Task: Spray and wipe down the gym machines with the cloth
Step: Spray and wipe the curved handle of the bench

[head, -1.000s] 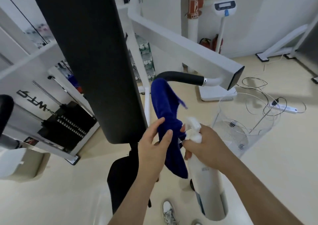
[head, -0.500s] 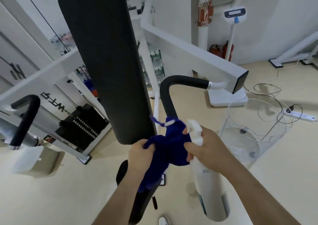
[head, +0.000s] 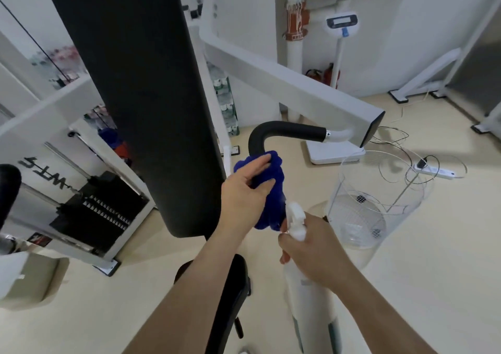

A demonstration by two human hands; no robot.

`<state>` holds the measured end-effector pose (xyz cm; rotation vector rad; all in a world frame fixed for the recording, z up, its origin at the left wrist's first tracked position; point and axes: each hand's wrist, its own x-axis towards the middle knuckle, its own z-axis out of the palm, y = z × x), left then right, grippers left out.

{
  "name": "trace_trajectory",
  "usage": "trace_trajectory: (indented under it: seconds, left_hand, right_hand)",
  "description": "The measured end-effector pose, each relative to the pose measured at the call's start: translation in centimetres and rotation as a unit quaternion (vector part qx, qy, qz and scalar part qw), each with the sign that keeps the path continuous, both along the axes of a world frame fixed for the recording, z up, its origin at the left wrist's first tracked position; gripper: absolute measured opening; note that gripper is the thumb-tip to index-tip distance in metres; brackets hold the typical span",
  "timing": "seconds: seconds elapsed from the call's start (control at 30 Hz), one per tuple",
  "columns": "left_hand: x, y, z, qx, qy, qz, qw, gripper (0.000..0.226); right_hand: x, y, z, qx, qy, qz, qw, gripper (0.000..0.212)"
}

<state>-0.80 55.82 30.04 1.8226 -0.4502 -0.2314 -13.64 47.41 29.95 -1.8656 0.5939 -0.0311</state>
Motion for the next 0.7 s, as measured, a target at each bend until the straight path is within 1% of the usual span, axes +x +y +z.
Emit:
trace_trajectory:
  seconds: [0.07, 0.13, 0.17, 0.2, 0.3, 0.4, 0.47, 0.5, 0.57, 0.67, 0.7]
  left_hand:
    - [0.8, -0.5, -0.9, 0.036, -0.093, 0.017, 0.995, 0.042]
    - [1.6, -1.0, -1.0, 0.063, -0.191, 0.042, 0.979, 0.034]
    - [1.9, -1.3, -0.7, 0.067, -0.220, 0.051, 0.972, 0.033]
    - [2.6, -1.7, -0.5, 0.068, -0.226, 0.053, 0.970, 0.032]
    - [6.3, -3.1, 1.3, 0.077, -0.188, 0.015, 0.979, 0.030]
    - [10.0, -4.9, 3.4, 0.036, -0.050, -0.059, 0.996, 0.030]
    - [10.4, -5.1, 3.5, 0.011, 0.014, -0.097, 0.995, 0.031]
    - [9.7, -4.8, 3.0, 0.000, 0.031, -0.108, 0.994, 0.034]
    - [8.2, -4.1, 1.6, -0.028, 0.044, -0.101, 0.993, 0.046]
    - [6.1, -3.5, -0.1, -0.094, 0.071, -0.040, 0.992, 0.060]
    - [5.4, -3.3, -0.5, -0.107, 0.077, -0.030, 0.991, 0.062]
  right_hand:
    - [0.1, 0.2, 0.0, 0.001, -0.007, -0.020, 1.000, 0.002]
    - [0.4, 0.1, 0.1, -0.006, -0.007, -0.035, 0.999, 0.006]
    - [0.5, 0.0, 0.4, -0.007, -0.008, -0.035, 0.999, 0.008]
    - [0.7, -0.1, 0.6, -0.007, -0.008, -0.035, 0.999, 0.010]
    - [1.1, 0.3, 0.8, -0.016, -0.002, -0.043, 0.999, 0.009]
    - [1.6, 0.8, 1.2, -0.018, -0.010, -0.058, 0.998, 0.009]
    - [2.1, 0.8, 1.6, -0.003, -0.017, -0.068, 0.998, 0.015]
    - [2.2, 0.7, 1.8, 0.006, -0.017, -0.071, 0.997, 0.018]
    - [2.7, 0.9, 2.2, 0.018, -0.023, -0.082, 0.996, 0.020]
    - [3.7, 1.5, 2.3, 0.004, -0.026, -0.096, 0.995, 0.008]
    - [3.9, 1.6, 2.3, -0.004, -0.028, -0.099, 0.995, 0.012]
